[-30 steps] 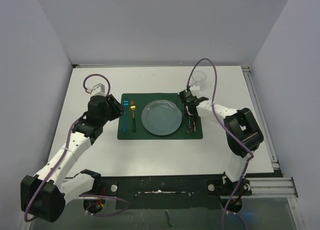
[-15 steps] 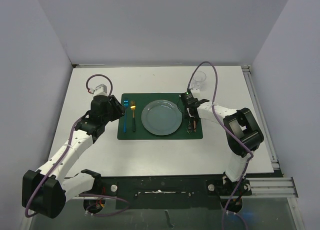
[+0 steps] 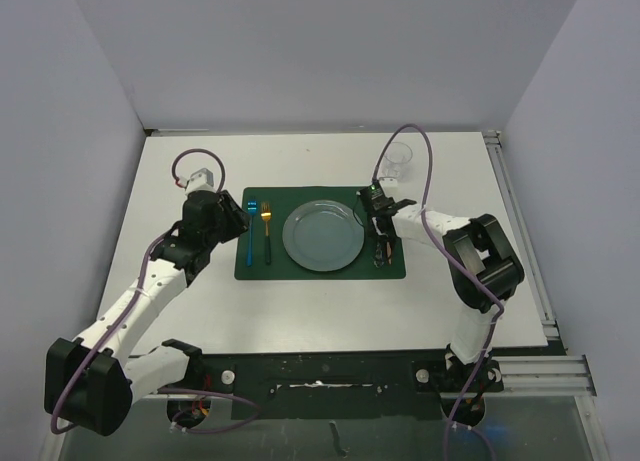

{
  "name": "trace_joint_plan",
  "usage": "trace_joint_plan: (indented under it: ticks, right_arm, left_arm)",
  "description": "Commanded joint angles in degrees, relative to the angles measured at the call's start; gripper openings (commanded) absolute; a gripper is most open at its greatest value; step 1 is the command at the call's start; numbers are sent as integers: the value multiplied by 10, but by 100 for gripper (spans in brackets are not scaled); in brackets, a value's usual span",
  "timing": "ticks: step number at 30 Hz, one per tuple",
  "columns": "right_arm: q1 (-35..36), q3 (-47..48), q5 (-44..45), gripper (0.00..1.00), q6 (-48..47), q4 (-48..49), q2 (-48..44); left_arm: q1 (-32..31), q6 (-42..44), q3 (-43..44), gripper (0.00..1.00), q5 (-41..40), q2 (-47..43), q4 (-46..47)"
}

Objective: Set the dinner table for one person
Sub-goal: Adjust the fork on the napkin.

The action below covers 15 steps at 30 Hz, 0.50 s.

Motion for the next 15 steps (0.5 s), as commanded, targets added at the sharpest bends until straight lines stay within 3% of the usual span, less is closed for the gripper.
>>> trace_joint_plan:
  ticks: [1,15]
  right_arm:
    - [0,0,-17,3,11,14,27]
    - [2,8,-24,0,8,14,18]
  left_arm:
    - [-2,10,9,38,-10,2,33]
    - [-2,8,-2,38,-12,22,47]
